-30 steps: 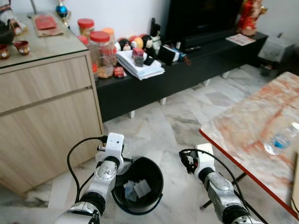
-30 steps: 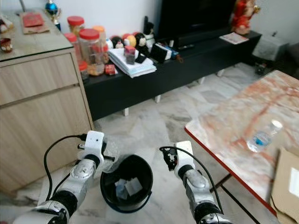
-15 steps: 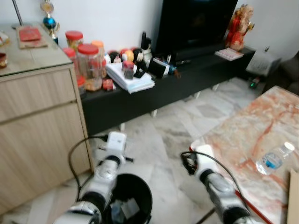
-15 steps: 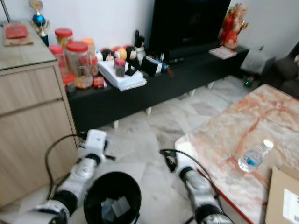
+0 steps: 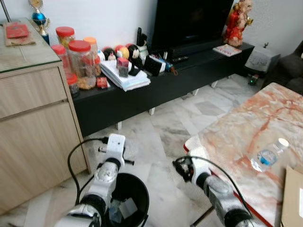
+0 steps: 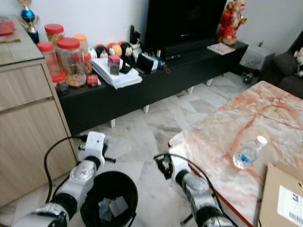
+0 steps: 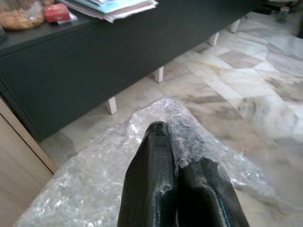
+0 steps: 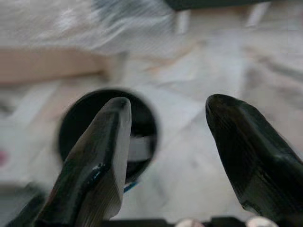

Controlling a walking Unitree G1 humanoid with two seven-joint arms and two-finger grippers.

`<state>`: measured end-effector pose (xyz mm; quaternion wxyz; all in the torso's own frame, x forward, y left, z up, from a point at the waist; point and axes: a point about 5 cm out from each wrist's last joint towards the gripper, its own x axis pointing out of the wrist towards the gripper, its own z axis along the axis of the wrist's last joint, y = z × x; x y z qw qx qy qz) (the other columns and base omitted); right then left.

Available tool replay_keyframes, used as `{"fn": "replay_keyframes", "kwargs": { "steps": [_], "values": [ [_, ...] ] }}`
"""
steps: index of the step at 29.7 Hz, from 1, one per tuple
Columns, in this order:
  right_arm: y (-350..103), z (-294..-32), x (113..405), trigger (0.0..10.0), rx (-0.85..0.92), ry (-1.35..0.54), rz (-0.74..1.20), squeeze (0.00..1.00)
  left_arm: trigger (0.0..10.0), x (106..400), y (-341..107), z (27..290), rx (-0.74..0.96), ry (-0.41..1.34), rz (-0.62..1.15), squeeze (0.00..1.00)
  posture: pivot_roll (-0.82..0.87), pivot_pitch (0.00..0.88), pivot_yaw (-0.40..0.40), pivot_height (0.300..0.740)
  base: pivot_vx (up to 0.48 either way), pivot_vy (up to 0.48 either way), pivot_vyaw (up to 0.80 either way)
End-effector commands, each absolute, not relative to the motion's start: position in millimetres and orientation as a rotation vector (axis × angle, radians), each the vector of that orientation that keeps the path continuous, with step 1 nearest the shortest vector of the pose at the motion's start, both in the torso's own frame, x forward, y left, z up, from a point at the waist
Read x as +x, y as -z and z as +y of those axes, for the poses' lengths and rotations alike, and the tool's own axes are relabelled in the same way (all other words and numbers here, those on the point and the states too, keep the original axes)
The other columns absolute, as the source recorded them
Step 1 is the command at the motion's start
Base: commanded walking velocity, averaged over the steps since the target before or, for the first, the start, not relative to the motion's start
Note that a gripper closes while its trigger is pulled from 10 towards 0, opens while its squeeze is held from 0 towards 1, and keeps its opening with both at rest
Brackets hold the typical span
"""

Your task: Picking trash to rubbish bin

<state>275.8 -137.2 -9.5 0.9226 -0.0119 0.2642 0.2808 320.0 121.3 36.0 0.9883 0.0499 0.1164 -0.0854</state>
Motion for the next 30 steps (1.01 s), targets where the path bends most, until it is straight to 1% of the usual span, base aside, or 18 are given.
{"fn": "replay_keyframes", "kwargs": {
  "steps": [1, 4, 12, 14, 15, 22, 26, 30],
  "values": [
    [2, -139, 281, 10.0, -0.048, -0.607, 0.522, 0.0, 10.0, 318, -34, 113, 0.085, 0.199, 0.253, 0.0, 0.08, 0.0, -0.133, 0.74, 0.0, 0.0, 0.0],
    [0, -138, 282, 10.0, -0.058, -0.632, 0.52, 0.0, 10.0, 317, -31, 113, 0.081, 0.206, 0.268, 0.0, 0.08, 0.0, -0.133, 0.74, 0.0, 0.0, 0.0],
    [-7, -133, 286, 10.0, -0.074, -0.666, 0.518, 0.0, 10.0, 309, -17, 109, -0.031, 0.238, 0.397, 0.0, 0.09, 0.0, -0.129, 0.74, 0.0, 0.0, 0.0],
    [-8, -133, 286, 10.0, -0.075, -0.668, 0.515, 0.0, 10.0, 308, -14, 109, -0.032, 0.236, 0.418, 0.0, 0.09, 0.0, -0.129, 0.74, 0.0, 0.0, 0.0],
    [-9, -132, 287, 10.0, -0.076, -0.674, 0.512, 0.0, 10.0, 303, -6, 114, 0.002, 0.22, 0.481, 0.0, 0.09, 0.0, -0.129, 0.74, 0.0, 0.0, 0.0],
    [-12, -127, 287, 10.0, -0.082, -0.692, 0.511, 0.0, 10.0, 293, 10, 130, 0.054, 0.158, 0.605, 0.0, 0.08, 0.0, -0.128, 0.74, 0.0, 0.0, 0.0],
    [-13, -125, 286, 10.0, -0.085, -0.701, 0.506, 0.0, 10.0, 289, 14, 134, 0.069, 0.137, 0.636, 0.0, 0.08, 0.0, -0.131, 0.74, 0.0, 0.0, 0.0],
    [-15, -121, 287, 10.0, -0.085, -0.712, 0.499, 0.0, 10.0, 290, 13, 138, 0.065, 0.124, 0.625, 0.0, 0.08, 0.0, -0.132, 0.74, 0.0, 0.0, 0.0]
  ]
}}
